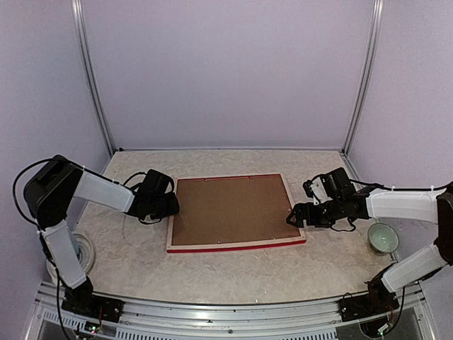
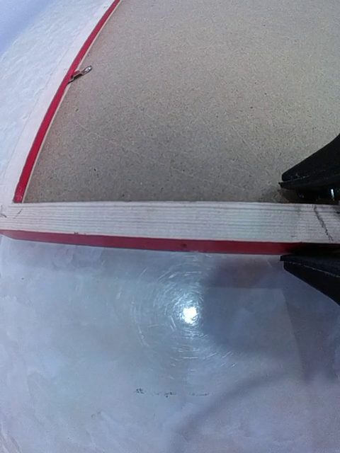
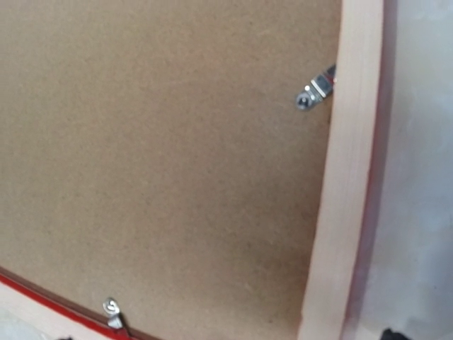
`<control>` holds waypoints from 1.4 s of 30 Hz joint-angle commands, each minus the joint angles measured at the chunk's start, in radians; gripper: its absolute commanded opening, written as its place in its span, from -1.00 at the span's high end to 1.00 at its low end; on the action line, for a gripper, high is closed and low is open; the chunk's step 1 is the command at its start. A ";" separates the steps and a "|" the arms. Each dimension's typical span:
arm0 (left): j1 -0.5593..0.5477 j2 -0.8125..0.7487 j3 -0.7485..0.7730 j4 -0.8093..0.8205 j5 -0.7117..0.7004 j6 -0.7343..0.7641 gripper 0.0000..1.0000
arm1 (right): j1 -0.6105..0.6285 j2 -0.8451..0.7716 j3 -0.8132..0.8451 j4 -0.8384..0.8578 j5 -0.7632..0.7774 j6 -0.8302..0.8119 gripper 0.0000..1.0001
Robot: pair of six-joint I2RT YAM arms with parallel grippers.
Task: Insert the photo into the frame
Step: Press the fastener onto the backboard.
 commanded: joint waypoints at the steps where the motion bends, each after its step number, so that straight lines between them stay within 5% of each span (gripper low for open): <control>1: 0.004 0.012 -0.046 -0.086 0.051 0.009 0.42 | 0.010 0.010 0.020 -0.006 0.007 -0.005 -0.87; 8: 0.006 -0.073 -0.031 -0.106 0.044 0.007 0.14 | 0.010 0.009 0.023 -0.006 0.006 -0.005 -0.87; 42: 0.009 -0.121 -0.023 -0.121 0.050 0.007 0.18 | 0.010 0.004 0.012 0.005 0.000 -0.010 -0.87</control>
